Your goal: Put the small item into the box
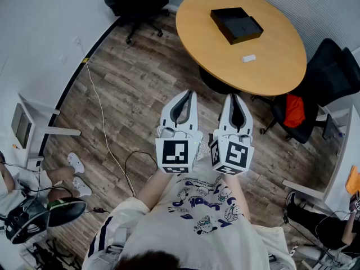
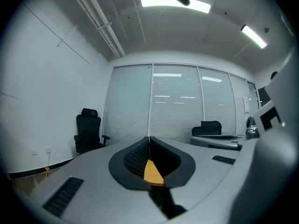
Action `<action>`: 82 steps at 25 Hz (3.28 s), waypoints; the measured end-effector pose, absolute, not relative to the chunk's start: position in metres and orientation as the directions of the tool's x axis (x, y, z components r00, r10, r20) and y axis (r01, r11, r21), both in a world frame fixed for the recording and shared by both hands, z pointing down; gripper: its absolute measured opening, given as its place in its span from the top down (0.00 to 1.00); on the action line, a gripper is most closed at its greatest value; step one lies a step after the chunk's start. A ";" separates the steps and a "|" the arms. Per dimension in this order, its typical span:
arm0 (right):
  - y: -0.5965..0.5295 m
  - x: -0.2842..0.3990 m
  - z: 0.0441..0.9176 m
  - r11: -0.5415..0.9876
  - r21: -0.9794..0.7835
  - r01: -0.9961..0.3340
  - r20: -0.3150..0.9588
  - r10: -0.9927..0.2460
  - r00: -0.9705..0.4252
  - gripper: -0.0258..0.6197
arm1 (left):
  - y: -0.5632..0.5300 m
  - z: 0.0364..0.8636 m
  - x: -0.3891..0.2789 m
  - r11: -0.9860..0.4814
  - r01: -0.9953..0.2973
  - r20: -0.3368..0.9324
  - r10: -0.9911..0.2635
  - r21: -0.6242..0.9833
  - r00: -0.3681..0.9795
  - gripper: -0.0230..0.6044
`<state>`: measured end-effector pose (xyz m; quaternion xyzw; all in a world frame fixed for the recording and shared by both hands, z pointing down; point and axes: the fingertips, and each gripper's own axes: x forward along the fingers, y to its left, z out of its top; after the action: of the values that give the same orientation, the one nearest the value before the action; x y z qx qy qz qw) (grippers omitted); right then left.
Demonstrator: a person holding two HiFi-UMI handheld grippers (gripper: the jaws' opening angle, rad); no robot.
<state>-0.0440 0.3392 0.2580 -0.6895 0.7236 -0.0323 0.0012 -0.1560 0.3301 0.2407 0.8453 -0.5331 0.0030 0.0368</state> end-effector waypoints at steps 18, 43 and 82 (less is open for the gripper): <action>0.319 -0.027 0.272 0.111 -0.077 -0.991 0.058 -0.992 -0.116 0.89 | 0.309 0.258 -0.131 -0.391 -0.918 0.075 -0.916 0.062 0.395 0.93; 0.176 0.039 0.297 0.017 -0.098 -0.995 0.120 -0.992 -0.029 0.89 | 0.157 0.284 -0.062 -0.483 -0.873 0.137 -0.862 0.073 0.488 0.93; 0.019 0.134 0.407 -0.281 -0.113 -0.953 0.426 -0.880 0.208 0.89 | -0.028 0.376 0.022 -0.631 -0.758 0.374 -0.671 0.165 0.640 0.93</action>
<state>0.1336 0.0189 0.4074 -0.7724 0.5934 -0.2090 -0.0873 0.0217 -0.0282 0.3760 0.8923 -0.4003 0.1399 0.1551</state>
